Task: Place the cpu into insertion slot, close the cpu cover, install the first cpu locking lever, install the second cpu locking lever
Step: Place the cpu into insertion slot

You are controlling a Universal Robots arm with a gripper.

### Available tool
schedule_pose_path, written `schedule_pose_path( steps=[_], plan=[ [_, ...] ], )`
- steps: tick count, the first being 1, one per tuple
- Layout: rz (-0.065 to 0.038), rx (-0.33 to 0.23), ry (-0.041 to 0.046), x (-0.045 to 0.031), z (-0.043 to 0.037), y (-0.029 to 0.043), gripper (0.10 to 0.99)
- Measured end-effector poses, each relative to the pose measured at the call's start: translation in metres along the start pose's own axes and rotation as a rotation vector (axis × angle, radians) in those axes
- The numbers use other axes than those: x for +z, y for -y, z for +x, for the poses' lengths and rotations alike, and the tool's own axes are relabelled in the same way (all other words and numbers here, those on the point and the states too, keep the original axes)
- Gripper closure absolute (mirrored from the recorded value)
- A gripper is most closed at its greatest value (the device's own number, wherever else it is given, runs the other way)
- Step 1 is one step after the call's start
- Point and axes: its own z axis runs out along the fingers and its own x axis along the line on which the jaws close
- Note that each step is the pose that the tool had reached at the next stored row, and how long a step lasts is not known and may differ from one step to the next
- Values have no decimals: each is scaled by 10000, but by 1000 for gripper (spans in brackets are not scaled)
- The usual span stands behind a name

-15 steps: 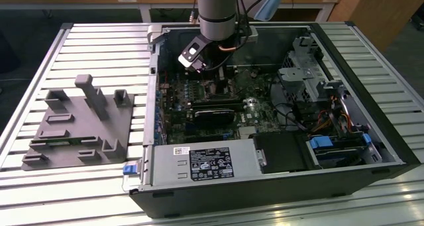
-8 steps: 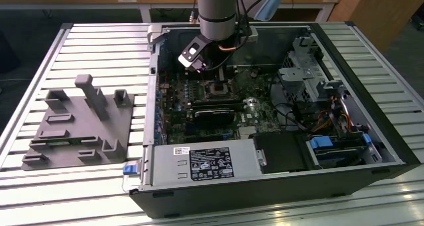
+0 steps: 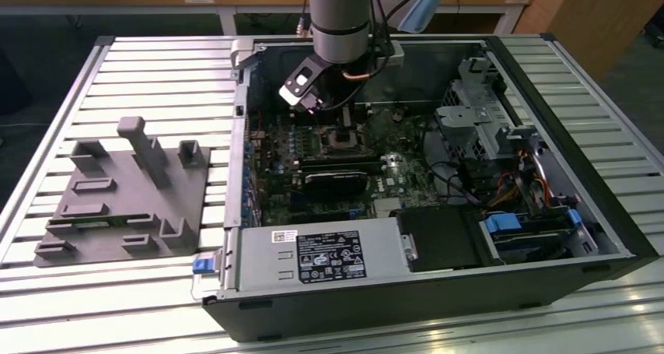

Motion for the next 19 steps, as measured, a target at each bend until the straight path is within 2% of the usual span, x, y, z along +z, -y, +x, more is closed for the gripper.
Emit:
schedule_pose_path(
  steps=[14,19],
  plan=[
    [-1,1,-2,16,1,1,980],
    [0,1,-1,-27,-1,-2,980]
  ],
)
